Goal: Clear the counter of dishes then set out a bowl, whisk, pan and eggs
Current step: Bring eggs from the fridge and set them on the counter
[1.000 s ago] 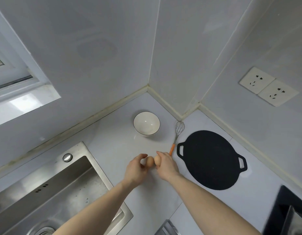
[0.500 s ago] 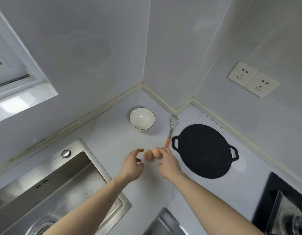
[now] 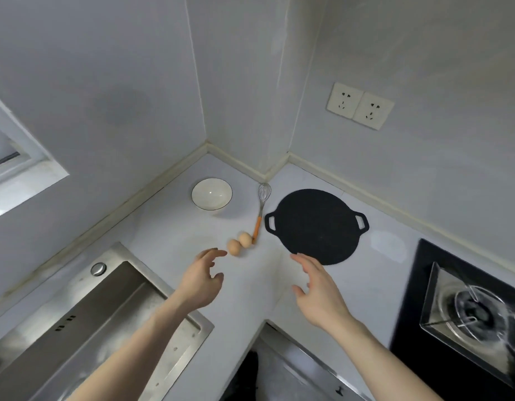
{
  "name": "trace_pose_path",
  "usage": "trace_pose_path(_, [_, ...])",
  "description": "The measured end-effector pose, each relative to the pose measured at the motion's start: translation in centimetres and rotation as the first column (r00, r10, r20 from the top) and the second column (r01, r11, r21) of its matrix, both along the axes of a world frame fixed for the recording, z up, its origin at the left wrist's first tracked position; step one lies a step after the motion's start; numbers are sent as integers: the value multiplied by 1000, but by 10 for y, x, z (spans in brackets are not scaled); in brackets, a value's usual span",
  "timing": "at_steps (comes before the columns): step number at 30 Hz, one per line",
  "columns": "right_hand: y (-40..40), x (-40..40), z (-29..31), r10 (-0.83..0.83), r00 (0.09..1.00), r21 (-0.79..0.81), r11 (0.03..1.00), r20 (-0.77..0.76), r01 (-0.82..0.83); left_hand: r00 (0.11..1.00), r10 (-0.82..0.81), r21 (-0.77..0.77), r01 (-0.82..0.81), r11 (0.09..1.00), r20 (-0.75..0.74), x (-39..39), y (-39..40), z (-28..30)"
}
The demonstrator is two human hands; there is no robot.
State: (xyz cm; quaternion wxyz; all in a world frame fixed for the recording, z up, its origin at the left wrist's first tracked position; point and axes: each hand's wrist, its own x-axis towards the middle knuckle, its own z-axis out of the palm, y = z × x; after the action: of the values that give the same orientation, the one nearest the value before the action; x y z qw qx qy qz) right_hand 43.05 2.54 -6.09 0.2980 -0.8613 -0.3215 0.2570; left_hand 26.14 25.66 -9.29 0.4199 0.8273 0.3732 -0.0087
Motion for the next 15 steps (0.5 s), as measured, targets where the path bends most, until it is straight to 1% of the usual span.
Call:
trace_pose_path(3, [-41,-7,22,-23,999,14,1000,24,23,990,-123,96,130,987,-74,10,-13,17])
trace_pose_path(7, [-98,-24,50,-66,997,38,997,48,65,966,-250,157,258,953,-71,22,-52,42])
trace_pose_path(10, [-145,-47,69,-112,992,75,991,58,107,934,-345,203,357,912,-91,23,-99,61])
trace_pose_path(15, [-224,-81,89,-217,972,125,971,92,205,871,-491,246,479,843,-17,20,-192,91])
